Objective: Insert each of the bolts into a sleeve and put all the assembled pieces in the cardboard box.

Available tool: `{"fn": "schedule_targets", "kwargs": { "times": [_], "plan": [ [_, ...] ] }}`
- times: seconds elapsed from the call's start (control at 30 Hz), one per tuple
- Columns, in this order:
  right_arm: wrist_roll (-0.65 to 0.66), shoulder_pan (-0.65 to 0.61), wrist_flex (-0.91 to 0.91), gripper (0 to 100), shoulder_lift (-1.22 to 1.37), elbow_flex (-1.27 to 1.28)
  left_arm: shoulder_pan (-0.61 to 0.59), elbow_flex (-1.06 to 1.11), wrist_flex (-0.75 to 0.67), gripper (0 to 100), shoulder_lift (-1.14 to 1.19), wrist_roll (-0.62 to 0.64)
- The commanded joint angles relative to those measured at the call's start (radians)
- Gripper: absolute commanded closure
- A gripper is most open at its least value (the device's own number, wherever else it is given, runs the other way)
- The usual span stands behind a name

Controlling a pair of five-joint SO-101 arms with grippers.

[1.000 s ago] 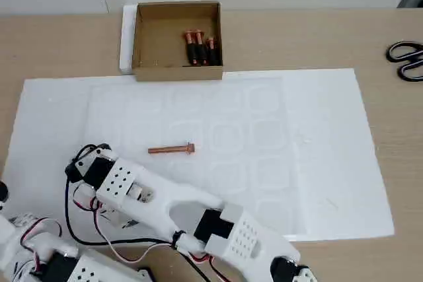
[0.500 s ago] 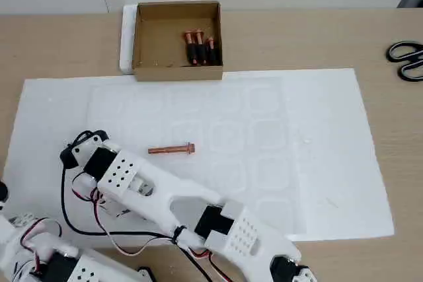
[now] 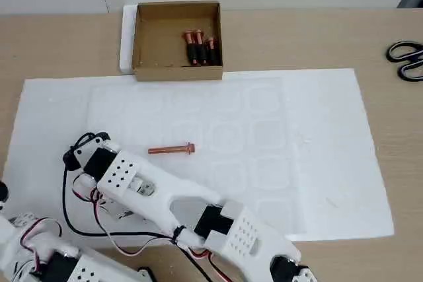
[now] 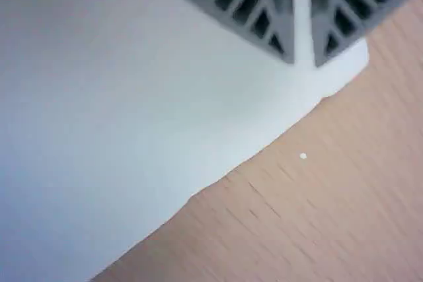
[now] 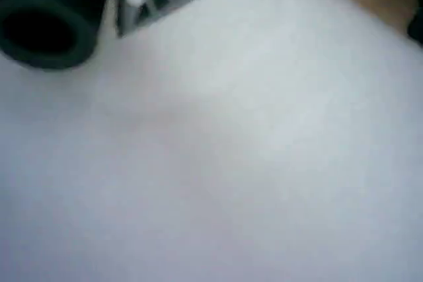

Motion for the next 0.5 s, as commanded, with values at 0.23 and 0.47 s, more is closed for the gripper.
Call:
{"fn": "schedule_targets", "kwargs": {
  "times": [0.23, 0.47],
  "plan": [
    [-0.011, -0.021, 0.004, 83.7, -0.01, -0.038, -0.002, -0.005, 0.003, 99, -0.012, 0.002],
    [-0.011, -0.019, 0.005, 83.7, 0.056, -0.038, -0.002, -0.005, 0.003, 99, -0.012, 0.002]
  ]
}}
